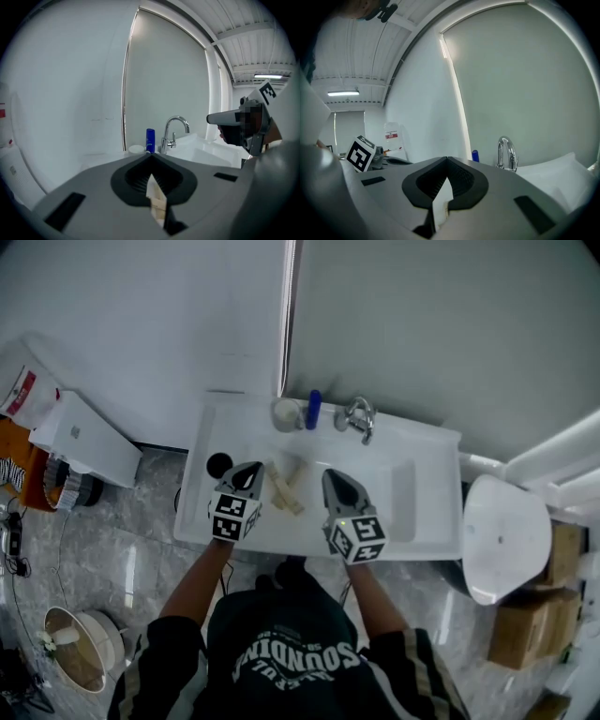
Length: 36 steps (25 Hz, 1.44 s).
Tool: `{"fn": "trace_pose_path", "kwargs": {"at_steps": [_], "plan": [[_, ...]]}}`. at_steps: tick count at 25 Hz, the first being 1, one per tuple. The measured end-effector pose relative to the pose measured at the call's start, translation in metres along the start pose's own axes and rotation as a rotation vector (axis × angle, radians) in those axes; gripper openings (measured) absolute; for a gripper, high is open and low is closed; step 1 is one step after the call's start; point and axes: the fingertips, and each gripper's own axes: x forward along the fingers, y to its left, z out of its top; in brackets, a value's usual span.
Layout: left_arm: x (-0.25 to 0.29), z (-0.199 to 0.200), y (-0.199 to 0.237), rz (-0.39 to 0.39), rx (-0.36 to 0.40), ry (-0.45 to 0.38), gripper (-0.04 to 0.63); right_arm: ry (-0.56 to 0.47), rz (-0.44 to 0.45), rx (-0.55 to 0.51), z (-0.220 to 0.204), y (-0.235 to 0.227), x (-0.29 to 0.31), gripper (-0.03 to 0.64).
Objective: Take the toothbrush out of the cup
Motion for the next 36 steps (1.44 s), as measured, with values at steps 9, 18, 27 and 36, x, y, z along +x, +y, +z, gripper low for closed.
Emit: {"fn": "trace_pose_path", "kwargs": {"at_steps": [9, 18, 27, 36], "plan": [[-0.054, 0.012, -0.011, 0.002, 0.0, -0.086, 0.0, -0.052, -0.033, 0.01, -0.003, 0.019, -0.043, -0.003], [-0.083, 0.008, -0.022, -0.012, 0.0, -0.117, -0.001, -0.078, -0.057, -0.034, 0.002, 0.035, -0.062, -0.005], [-0.093, 0.009, -0.022, -0.021, -0.001, -0.129, 0.0, -0.085, -0.063, -0.039, -0.001, 0.04, -0.068, -0.005], [-0.093, 0.015, -0.025, -0.043, 0.004, -0.145, -0.001, -0.089, -0.066, -0.041, 0.001, 0.043, -0.069, -0.005]]}}
